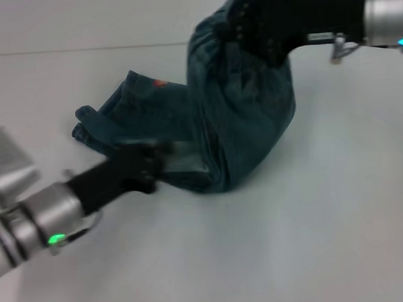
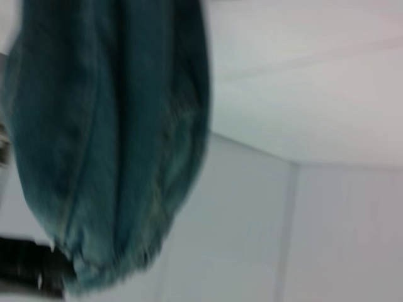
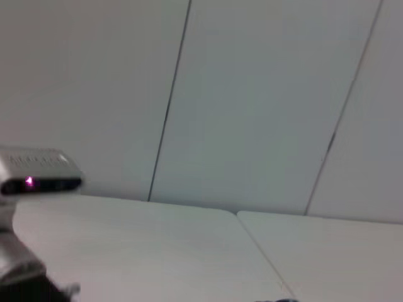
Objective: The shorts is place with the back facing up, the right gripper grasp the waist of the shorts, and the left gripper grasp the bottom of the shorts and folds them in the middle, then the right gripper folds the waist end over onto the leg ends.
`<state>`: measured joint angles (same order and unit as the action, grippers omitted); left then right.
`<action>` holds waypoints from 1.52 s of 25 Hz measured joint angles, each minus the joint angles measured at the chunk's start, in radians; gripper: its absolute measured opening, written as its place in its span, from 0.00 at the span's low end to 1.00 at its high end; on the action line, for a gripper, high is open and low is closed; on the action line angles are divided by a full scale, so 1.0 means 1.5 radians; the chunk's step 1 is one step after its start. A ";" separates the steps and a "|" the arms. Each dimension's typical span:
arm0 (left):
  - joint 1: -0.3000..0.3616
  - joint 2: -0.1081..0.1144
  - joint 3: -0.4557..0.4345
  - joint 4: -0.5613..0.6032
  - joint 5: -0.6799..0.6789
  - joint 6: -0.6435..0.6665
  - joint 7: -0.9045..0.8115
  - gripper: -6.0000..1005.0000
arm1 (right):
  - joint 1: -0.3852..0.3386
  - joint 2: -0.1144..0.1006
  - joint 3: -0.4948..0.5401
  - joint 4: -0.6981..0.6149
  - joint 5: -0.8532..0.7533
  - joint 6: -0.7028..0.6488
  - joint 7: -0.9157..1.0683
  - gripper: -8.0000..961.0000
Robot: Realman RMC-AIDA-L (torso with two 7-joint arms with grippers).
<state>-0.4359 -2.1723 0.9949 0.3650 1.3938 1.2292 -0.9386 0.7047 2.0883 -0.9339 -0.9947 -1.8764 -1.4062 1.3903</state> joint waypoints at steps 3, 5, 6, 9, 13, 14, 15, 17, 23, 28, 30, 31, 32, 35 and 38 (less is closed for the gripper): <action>0.047 0.003 -0.052 0.050 0.005 0.019 0.008 0.01 | 0.017 0.001 -0.025 0.020 0.000 0.026 0.000 0.10; 0.074 0.004 -0.077 0.080 0.008 0.030 0.012 0.01 | 0.030 0.001 -0.043 0.035 0.000 0.050 0.000 0.10; 0.087 0.004 -0.090 0.094 0.008 0.037 0.014 0.01 | 0.035 0.001 -0.050 0.043 0.000 0.061 0.000 0.10; 0.121 0.004 -0.125 0.127 0.010 0.073 0.016 0.01 | 0.060 0.001 -0.072 0.075 -0.001 0.098 -0.002 0.11; 0.145 0.004 -0.157 0.150 0.012 0.114 0.016 0.01 | 0.091 0.002 -0.101 0.111 0.000 0.138 -0.011 0.12; 0.148 0.004 -0.165 0.151 0.014 0.120 0.016 0.01 | 0.097 0.003 -0.108 0.118 0.001 0.147 -0.014 0.12; 0.150 0.004 -0.169 0.151 0.015 0.123 0.015 0.01 | 0.102 0.003 -0.115 0.122 0.001 0.155 -0.017 0.12; 0.152 0.004 -0.171 0.150 0.017 0.124 0.014 0.01 | 0.111 0.005 -0.131 0.127 0.002 0.171 -0.021 0.13; 0.155 0.002 -0.168 0.145 0.018 0.125 0.014 0.01 | 0.127 0.007 -0.180 0.151 0.037 0.226 -0.045 0.14; 0.156 0.002 -0.168 0.140 0.033 0.125 0.012 0.01 | 0.137 0.007 -0.195 0.195 0.107 0.252 -0.124 0.15; 0.157 0.001 -0.168 0.136 0.035 0.125 0.011 0.01 | 0.147 0.007 -0.204 0.212 0.110 0.270 -0.136 0.16; 0.157 0.001 -0.168 0.135 0.035 0.125 0.011 0.02 | 0.152 0.007 -0.207 0.220 0.110 0.277 -0.138 0.16; 0.158 0.001 -0.168 0.133 0.035 0.125 0.011 0.02 | 0.156 0.007 -0.212 0.227 0.110 0.286 -0.141 0.16; 0.158 0.001 -0.167 0.131 0.035 0.125 0.012 0.02 | 0.162 0.007 -0.224 0.237 0.109 0.305 -0.144 0.17; 0.159 0.001 -0.169 0.130 0.035 0.124 0.013 0.03 | 0.161 0.007 -0.228 0.239 0.117 0.316 -0.147 0.28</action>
<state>-0.1980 -2.1704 0.7420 0.5600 1.4465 1.4157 -0.9191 0.9457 2.0990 -1.2760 -0.6360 -1.7014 -0.9317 1.1700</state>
